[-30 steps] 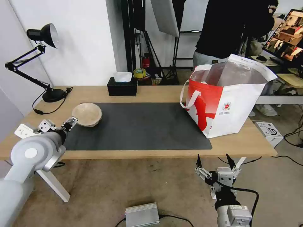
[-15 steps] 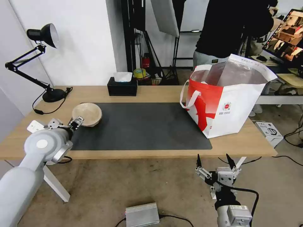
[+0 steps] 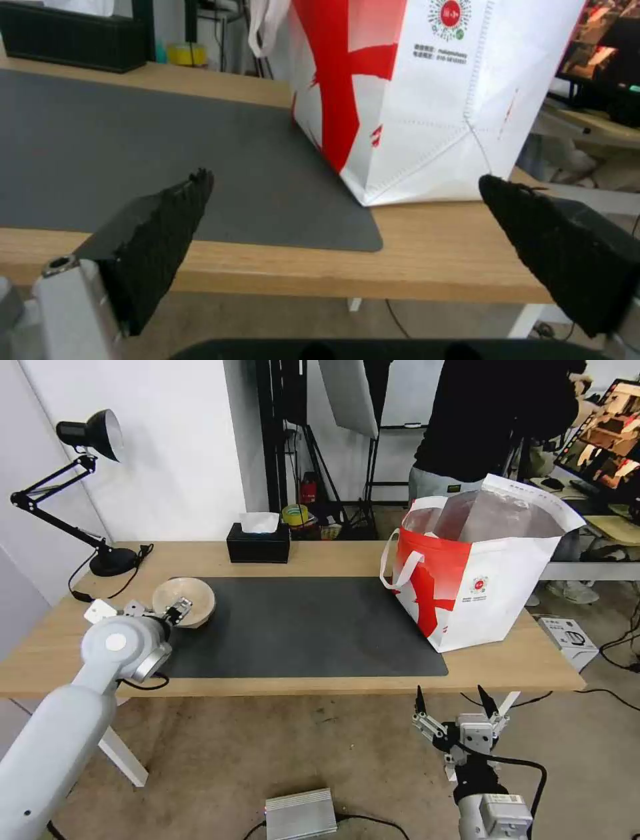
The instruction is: Pick up the trash from the table and place it into the takeout bag.
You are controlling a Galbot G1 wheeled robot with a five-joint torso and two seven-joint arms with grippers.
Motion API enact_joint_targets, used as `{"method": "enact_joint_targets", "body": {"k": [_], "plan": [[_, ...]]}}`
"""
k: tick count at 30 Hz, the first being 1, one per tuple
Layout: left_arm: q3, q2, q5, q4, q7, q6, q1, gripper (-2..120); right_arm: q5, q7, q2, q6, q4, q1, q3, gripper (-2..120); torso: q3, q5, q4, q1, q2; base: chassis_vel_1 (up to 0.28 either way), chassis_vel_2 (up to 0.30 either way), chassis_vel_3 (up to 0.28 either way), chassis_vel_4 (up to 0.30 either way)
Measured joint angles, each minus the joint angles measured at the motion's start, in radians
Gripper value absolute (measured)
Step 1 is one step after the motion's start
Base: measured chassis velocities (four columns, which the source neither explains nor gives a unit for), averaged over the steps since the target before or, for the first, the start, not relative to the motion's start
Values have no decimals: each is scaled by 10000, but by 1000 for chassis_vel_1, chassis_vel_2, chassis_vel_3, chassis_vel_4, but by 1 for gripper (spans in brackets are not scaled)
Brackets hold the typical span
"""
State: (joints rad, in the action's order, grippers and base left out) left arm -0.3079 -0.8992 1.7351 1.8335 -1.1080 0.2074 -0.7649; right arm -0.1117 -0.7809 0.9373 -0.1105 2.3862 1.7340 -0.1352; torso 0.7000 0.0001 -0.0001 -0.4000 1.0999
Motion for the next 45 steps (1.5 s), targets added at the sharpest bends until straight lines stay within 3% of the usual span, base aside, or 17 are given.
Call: {"method": "enact_joint_targets", "body": {"k": [23,33,42,45], "plan": [[488,-652,-401,-1217,58,1,657,100,0,0,-1,0,0,0,0,100,-1,-1,1,0,2,0,0,0,0],[460,-742,-471,-1365,150,573,688,100,0,0,-1,0,0,0,0,100,-2,3,1,1,2,0,0,0,0],[540,-922,-613,-1446,349,328,688,72,0,0,0,0,0,0,0,100,-1,0,3,1,2,0,0,0,0],[570,-925,-629,-1412,362,291,663,57,0,0,-1,0,0,0,0,100,0,-6,-1,0,1,0,0,0,0]]}}
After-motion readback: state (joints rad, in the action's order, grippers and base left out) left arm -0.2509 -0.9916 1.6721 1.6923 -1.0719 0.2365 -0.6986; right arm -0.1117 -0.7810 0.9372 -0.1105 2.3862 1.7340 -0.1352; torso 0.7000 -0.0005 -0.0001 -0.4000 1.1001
